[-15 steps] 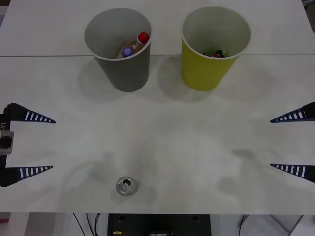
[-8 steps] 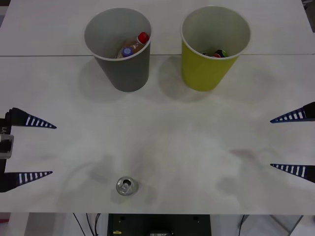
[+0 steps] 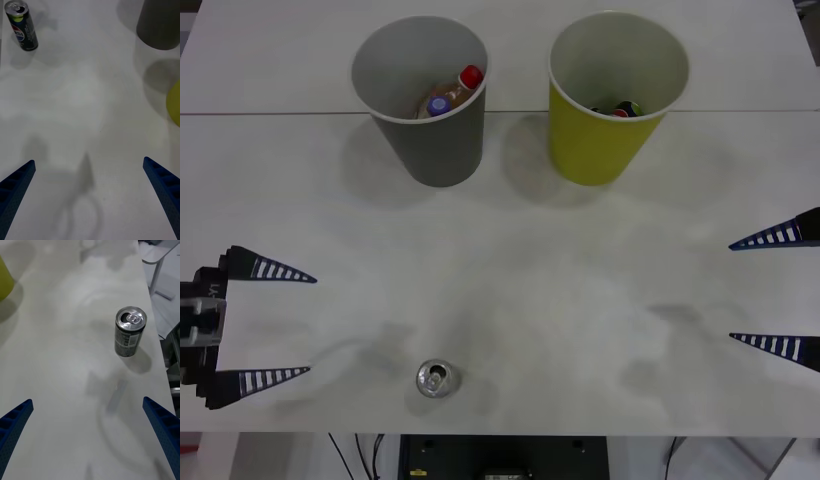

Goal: Put the can into the green bin and the plastic bottle into the gray bin

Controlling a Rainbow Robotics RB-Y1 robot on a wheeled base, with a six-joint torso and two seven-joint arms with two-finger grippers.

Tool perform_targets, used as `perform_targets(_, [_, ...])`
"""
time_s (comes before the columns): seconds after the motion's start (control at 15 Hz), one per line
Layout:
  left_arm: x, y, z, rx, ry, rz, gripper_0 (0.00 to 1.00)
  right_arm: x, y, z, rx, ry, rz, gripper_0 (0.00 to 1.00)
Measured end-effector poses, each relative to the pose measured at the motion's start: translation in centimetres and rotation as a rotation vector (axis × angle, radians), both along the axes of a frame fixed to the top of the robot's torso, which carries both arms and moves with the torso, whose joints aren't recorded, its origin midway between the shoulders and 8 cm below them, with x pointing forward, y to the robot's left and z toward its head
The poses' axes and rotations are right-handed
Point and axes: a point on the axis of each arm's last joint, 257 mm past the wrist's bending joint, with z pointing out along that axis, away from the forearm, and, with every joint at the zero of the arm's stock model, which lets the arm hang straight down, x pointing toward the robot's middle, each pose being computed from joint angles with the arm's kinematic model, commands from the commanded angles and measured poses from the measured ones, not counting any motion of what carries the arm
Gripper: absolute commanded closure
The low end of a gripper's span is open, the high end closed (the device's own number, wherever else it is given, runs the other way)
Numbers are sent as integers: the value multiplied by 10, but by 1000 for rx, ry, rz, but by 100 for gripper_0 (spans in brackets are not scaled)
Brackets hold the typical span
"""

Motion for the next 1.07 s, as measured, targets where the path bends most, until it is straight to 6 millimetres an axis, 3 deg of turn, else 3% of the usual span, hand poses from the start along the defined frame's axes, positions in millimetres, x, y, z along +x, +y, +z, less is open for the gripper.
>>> perform_targets(0.53, [14, -14, -61, -81, 31, -177, 0, 0, 0, 0, 0, 0, 0, 0])
perform_targets(0.8, [10, -37, -87, -150, 60, -236, 0, 0, 0, 0, 0, 0, 0, 0])
perform_targets(1.07, [6, -63, -97, -237, 95, -238, 0, 0, 0, 0, 0, 0, 0, 0])
